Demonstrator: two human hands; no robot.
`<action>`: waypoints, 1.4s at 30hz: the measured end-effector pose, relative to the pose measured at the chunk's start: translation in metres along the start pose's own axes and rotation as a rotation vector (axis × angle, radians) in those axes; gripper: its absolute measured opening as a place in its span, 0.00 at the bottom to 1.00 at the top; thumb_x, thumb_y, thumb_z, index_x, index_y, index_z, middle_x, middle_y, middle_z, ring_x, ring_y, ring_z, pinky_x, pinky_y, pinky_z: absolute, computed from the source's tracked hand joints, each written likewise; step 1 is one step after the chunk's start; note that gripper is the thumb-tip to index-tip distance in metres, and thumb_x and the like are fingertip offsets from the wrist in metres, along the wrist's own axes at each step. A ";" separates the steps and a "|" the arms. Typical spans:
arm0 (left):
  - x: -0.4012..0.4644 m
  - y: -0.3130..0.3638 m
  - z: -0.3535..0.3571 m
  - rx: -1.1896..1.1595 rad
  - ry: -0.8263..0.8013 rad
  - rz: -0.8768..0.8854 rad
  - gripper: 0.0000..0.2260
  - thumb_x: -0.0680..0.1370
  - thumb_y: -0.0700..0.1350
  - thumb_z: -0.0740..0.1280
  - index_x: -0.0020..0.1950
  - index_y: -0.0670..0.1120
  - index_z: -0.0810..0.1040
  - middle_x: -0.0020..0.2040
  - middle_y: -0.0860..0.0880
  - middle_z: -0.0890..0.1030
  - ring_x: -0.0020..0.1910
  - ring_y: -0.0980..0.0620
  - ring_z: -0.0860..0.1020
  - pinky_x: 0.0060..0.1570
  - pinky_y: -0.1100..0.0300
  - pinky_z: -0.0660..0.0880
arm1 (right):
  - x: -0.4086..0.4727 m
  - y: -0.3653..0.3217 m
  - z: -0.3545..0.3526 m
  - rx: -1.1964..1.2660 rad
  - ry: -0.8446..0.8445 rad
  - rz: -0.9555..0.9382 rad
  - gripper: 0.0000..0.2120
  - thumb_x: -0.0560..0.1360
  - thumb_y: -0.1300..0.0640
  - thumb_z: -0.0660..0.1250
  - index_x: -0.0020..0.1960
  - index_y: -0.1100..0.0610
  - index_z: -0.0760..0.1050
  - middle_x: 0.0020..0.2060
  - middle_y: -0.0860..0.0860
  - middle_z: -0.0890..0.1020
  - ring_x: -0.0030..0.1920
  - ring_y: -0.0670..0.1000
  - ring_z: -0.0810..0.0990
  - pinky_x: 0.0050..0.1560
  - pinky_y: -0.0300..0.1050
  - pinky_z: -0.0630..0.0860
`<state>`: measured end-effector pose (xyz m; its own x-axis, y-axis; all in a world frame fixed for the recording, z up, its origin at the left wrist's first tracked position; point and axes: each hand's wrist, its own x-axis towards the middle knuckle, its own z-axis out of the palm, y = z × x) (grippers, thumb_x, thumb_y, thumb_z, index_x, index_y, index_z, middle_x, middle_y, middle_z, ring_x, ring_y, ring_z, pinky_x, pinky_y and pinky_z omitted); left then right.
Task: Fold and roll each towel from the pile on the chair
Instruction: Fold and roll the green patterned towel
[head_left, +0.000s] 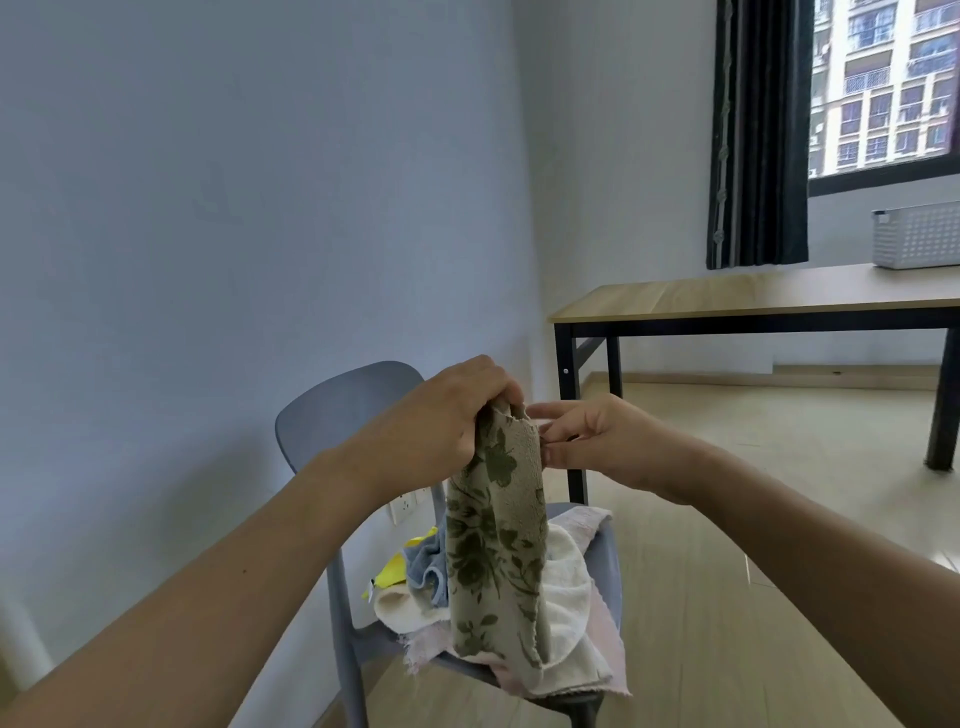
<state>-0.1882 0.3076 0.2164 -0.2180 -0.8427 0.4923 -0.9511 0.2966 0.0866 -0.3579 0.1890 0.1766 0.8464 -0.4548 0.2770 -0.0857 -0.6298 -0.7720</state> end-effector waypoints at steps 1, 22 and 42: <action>-0.001 0.000 -0.001 -0.027 0.003 -0.014 0.19 0.71 0.27 0.56 0.52 0.47 0.73 0.48 0.51 0.75 0.46 0.58 0.73 0.43 0.65 0.70 | 0.001 -0.001 0.000 0.030 -0.012 -0.010 0.06 0.74 0.58 0.70 0.48 0.55 0.85 0.63 0.43 0.77 0.63 0.40 0.75 0.69 0.51 0.68; -0.006 -0.002 0.001 0.072 0.089 -0.062 0.20 0.73 0.26 0.57 0.54 0.44 0.81 0.49 0.52 0.72 0.46 0.57 0.70 0.43 0.74 0.66 | -0.002 0.003 0.017 -0.152 0.279 -0.058 0.05 0.74 0.58 0.70 0.45 0.58 0.85 0.44 0.45 0.82 0.46 0.46 0.81 0.55 0.50 0.78; -0.014 -0.005 -0.008 0.007 0.120 -0.076 0.19 0.74 0.26 0.56 0.54 0.42 0.81 0.48 0.51 0.72 0.45 0.56 0.72 0.44 0.73 0.67 | 0.004 -0.012 0.030 -0.223 0.373 -0.040 0.10 0.75 0.55 0.68 0.38 0.59 0.83 0.38 0.56 0.82 0.38 0.59 0.79 0.43 0.53 0.78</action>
<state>-0.1782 0.3216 0.2160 -0.1179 -0.8025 0.5849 -0.9653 0.2308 0.1220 -0.3380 0.2138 0.1700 0.6072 -0.5978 0.5233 -0.2028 -0.7535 -0.6254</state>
